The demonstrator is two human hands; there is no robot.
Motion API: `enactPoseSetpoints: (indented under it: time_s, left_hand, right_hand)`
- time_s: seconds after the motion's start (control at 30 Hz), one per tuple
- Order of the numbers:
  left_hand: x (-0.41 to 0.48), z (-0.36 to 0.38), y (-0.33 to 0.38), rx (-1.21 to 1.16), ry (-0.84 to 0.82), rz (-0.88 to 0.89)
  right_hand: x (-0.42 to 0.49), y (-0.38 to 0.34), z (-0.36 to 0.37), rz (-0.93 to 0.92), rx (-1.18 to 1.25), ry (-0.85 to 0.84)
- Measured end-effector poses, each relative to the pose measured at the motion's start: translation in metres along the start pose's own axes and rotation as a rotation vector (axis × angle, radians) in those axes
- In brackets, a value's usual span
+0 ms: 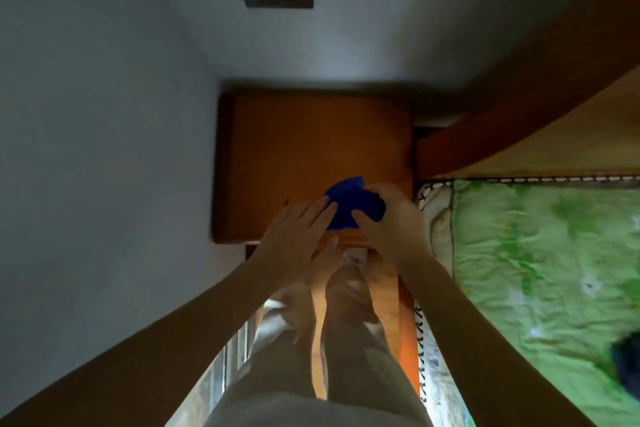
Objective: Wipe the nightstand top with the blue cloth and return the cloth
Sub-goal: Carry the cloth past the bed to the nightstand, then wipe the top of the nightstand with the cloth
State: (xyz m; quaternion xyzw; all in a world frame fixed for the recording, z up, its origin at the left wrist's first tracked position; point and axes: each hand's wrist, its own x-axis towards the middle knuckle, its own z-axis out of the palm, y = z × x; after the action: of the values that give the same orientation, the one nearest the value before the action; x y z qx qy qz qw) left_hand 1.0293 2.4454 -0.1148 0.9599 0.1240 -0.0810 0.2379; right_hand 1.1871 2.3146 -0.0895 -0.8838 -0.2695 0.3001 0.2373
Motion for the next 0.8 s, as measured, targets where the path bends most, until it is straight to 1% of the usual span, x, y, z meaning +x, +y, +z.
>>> enactPoseSetpoints:
  time_s: [0.1,0.2,0.3,0.37,0.43,0.53,0.63,0.8]
  left_hand:
    - [0.015,0.043,-0.034,0.012,-0.039,-0.083]
    - [0.027,0.09,-0.069,0.017,-0.072,-0.206]
    - [0.033,0.133,-0.097,0.039,-0.093,-0.287]
    - [0.039,0.152,-0.109,0.042,-0.119,-0.322]
    - [0.043,0.166,-0.114,0.048,-0.11,-0.347]
    - [0.045,0.178,-0.113,0.065,-0.052,-0.365]
    - [0.041,0.185,-0.108,0.096,0.0,-0.375]
    - [0.034,0.192,-0.104,0.133,0.039,-0.439]
  right_hand:
    - [0.045,0.025,0.044,0.014,0.002,-0.037]
    - [0.088,0.055,0.088,-0.053,-0.013,-0.044]
    - [0.114,0.088,0.127,-0.12,-0.126,-0.061]
    - [0.118,0.103,0.146,-0.149,-0.2,-0.043]
    - [0.115,0.111,0.157,-0.208,-0.224,0.019]
    - [0.11,0.119,0.167,-0.299,-0.221,0.077]
    - [0.11,0.128,0.177,-0.324,-0.22,0.094]
    - [0.12,0.141,0.189,-0.374,-0.24,0.205]
